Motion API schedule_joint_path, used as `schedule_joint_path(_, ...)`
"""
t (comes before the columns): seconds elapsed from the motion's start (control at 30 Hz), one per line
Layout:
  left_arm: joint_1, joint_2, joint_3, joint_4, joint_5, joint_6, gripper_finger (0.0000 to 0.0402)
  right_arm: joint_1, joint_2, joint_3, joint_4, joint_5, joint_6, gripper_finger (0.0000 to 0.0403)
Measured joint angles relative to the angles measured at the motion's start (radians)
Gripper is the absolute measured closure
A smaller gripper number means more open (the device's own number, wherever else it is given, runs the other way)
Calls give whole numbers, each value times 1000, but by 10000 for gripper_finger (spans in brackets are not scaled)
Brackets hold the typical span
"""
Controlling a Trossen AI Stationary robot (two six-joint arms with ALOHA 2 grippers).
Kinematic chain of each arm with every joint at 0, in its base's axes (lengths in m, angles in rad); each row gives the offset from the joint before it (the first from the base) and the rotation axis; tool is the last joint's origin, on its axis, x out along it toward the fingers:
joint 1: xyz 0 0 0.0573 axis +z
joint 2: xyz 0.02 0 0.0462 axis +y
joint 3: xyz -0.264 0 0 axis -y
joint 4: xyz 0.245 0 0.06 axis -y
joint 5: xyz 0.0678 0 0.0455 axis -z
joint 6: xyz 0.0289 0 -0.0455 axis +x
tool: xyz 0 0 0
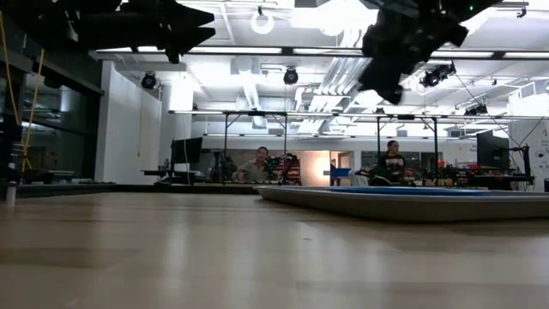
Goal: Pick and place plate/cup/fork/spoon on tray
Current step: Put the blue fork on the gray serving tray to the right of the yellow spoon
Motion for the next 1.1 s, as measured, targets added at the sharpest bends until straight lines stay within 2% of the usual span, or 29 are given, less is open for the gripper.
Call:
schedule_joint_path(0.1, 0, 0, 0, -1, 0, 0, 202, 85, -1, 39, -295, 123, 39, 262)
schedule_joint_path(0.17, 0, 0, 0, -1, 0, 1, 202, 155, -3, 40, -476, 178, 148, 238)
schedule_joint_path(0.33, 0, 0, 0, -1, 0, 2, 202, 401, -15, -15, -688, 230, 504, 208)
schedule_joint_path(0.63, 0, 0, 0, 0, 0, 2, 202, 884, -15, -85, -635, 225, 1124, 206)
schedule_joint_path(0.8, 0, 0, 0, 0, 0, 2, 202, 1109, -6, -85, -464, 318, 1448, 206)
schedule_joint_path(0.97, 0, 0, 0, -11, 0, 0, 202, 1292, 64, -85, -320, 399, 1661, 206)
schedule_joint_path(1.1, 0, 0, 0, -16, 0, -9, 202, 1376, 159, -85, -262, 394, 1757, 206)
